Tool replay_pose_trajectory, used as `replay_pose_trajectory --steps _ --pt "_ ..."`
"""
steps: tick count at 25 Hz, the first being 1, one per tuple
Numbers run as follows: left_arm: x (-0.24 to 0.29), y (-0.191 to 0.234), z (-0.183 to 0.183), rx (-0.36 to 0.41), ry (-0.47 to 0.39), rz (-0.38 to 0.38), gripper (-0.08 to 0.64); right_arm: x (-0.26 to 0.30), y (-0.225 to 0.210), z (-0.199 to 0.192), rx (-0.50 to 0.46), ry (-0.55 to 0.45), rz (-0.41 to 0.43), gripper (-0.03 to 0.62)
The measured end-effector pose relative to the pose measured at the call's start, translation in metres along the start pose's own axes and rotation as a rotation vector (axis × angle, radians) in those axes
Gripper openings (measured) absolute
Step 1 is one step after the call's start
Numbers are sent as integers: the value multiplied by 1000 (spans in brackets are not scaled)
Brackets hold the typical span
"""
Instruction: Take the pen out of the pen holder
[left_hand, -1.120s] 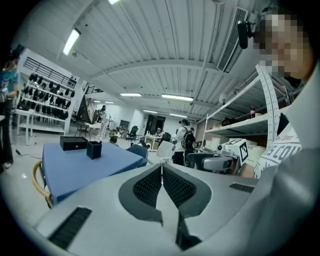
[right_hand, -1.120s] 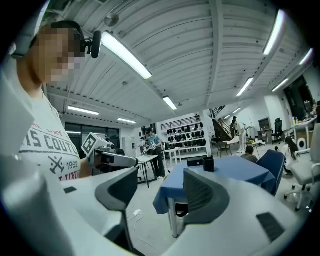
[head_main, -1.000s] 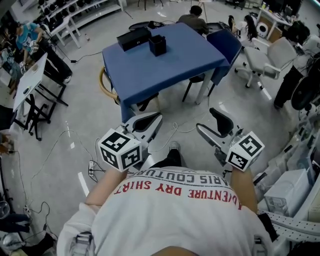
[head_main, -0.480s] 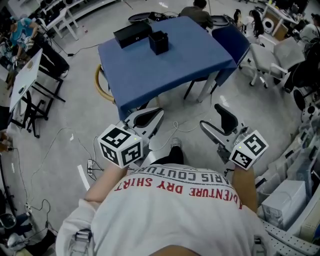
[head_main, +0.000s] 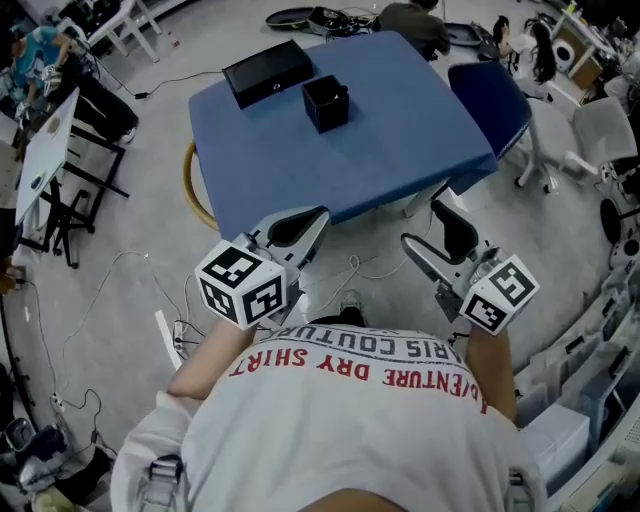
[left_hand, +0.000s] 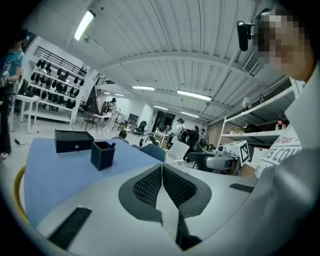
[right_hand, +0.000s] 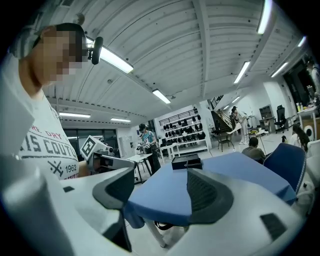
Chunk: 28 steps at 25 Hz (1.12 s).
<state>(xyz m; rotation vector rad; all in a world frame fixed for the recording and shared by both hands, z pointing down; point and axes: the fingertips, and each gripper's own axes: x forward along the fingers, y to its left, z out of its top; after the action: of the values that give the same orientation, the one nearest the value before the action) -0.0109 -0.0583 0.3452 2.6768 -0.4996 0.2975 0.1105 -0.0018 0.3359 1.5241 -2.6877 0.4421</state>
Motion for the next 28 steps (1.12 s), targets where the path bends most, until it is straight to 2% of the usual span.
replay_pose_trajectory --steps 4,10,20,28 --pt "33 39 17 -24 -3 18 32 39 -42 9 29 14 18 313" --pt "73 82 20 -45 9 59 32 76 -93 5 36 40 19 313" --pt "90 101 23 -62 -17 88 32 110 -117 4 -24 80 25 311" --pt "102 132 26 -75 -24 162 32 150 -139 5 -42 109 65 311"
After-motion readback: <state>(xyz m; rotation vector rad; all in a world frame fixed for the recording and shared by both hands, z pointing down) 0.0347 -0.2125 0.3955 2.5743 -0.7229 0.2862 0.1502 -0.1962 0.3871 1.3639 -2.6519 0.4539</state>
